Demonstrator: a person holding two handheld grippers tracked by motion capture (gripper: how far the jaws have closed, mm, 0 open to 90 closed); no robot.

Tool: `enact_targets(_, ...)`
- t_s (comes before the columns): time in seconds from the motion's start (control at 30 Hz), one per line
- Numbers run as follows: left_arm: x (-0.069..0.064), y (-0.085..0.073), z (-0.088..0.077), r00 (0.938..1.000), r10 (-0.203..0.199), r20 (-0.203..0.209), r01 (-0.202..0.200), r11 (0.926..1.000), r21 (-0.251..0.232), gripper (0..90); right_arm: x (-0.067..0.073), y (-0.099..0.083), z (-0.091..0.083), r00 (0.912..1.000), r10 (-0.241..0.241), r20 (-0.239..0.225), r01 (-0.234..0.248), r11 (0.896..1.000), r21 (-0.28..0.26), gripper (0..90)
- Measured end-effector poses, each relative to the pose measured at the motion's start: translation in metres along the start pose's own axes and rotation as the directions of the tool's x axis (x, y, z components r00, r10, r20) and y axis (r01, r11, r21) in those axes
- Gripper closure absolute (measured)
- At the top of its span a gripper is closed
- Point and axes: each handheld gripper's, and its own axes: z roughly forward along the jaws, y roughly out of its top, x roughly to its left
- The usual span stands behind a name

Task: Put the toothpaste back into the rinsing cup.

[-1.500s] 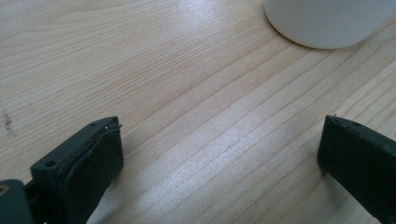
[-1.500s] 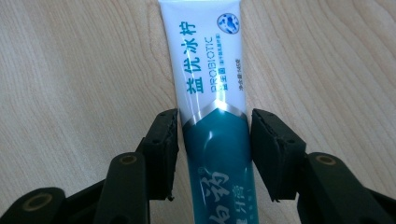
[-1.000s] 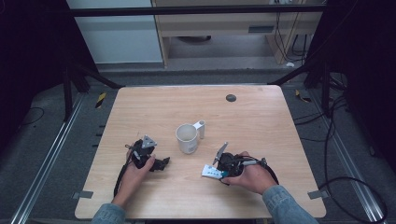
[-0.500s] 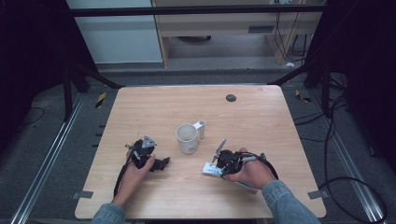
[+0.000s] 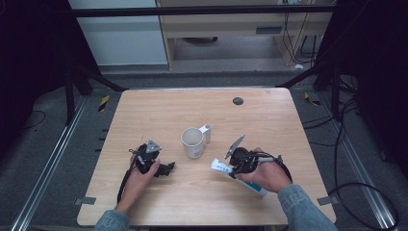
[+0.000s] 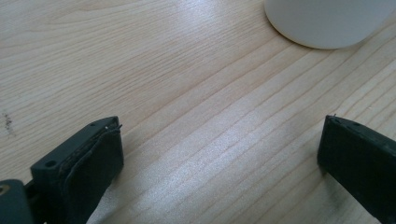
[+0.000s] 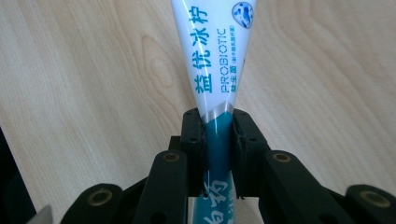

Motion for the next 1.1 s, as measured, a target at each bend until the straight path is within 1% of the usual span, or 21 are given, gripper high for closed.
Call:
enact_targets(0.03, 0.0, 0.0, 0.0, 1.0, -0.001, 0.0, 0.001, 1.0, 0.0, 0.0, -0.001, 0.0, -0.003, 1.0, 0.009, 0.003, -0.009, 1.0, -0.003, 77.0)
enact_targets(0.17, 0.0, 0.0, 0.0, 1.0, -0.002, 0.0, 0.002, 1.0, 0.0, 0.0, -0.01, 0.0, -0.012, 0.9986, 0.051, 0.016, -0.05, 0.998, -0.048, 77.0)
enact_targets(0.3, 0.0, 0.0, 0.0, 1.0, -0.001, 0.0, 0.001, 1.0, 0.0, 0.0, -0.018, 0.0, -0.018, 0.9965, 0.076, 0.034, -0.073, 0.994, -0.082, 77.0)
enact_targets(0.4, 0.0, 0.0, 0.0, 1.0, -0.001, 0.0, 0.001, 1.0, 0.0, 0.0, -0.023, 0.0, -0.021, 0.9935, 0.105, 0.045, -0.099, 0.988, -0.115, 77.0)
enact_targets(0.53, 0.0, 0.0, 0.0, 1.0, -0.001, 0.0, 0.001, 1.0, 0.0, 0.0, -0.027, 0.002, -0.027, 0.9885, 0.132, 0.072, -0.119, 0.98, -0.162, 77.0)
enact_targets(0.73, 0.0, 0.0, 0.0, 1.0, 0.001, -0.004, -0.001, 1.0, 0.0, 0.0, -0.031, 0.005, -0.033, 0.984, 0.152, 0.093, -0.129, 0.969, -0.211, 77.0)
enact_targets(0.8, 0.0, 0.0, -0.001, 1.0, 0.001, -0.005, -0.001, 1.0, 0.0, 0.0, -0.032, 0.006, -0.034, 0.9813, 0.164, 0.1, -0.137, 0.962, -0.235, 77.0)
enact_targets(0.83, 0.0, 0.0, -0.001, 1.0, 0.001, -0.005, -0.001, 1.0, 0.0, 0.0, -0.031, 0.007, -0.035, 0.9786, 0.173, 0.111, -0.141, 0.959, -0.247, 77.0)
enact_targets(0.87, 0.0, 0.0, 0.0, 1.0, 0.001, -0.005, -0.001, 1.0, -0.001, 0.0, -0.031, 0.008, -0.035, 0.9777, 0.175, 0.117, -0.14, 0.955, -0.261, 77.0)
enact_targets(1.0, 0.0, 0.0, -0.001, 1.0, 0.001, -0.005, -0.001, 1.0, 0.0, 0.0, -0.029, 0.016, -0.036, 0.971, 0.197, 0.135, -0.145, 0.936, -0.321, 77.0)
enact_targets(1.1, 0.0, -0.001, -0.001, 1.0, 0.003, -0.005, -0.003, 1.0, 0.001, 0.0, -0.027, 0.023, -0.034, 0.9654, 0.214, 0.149, -0.15, 0.922, -0.356, 77.0)
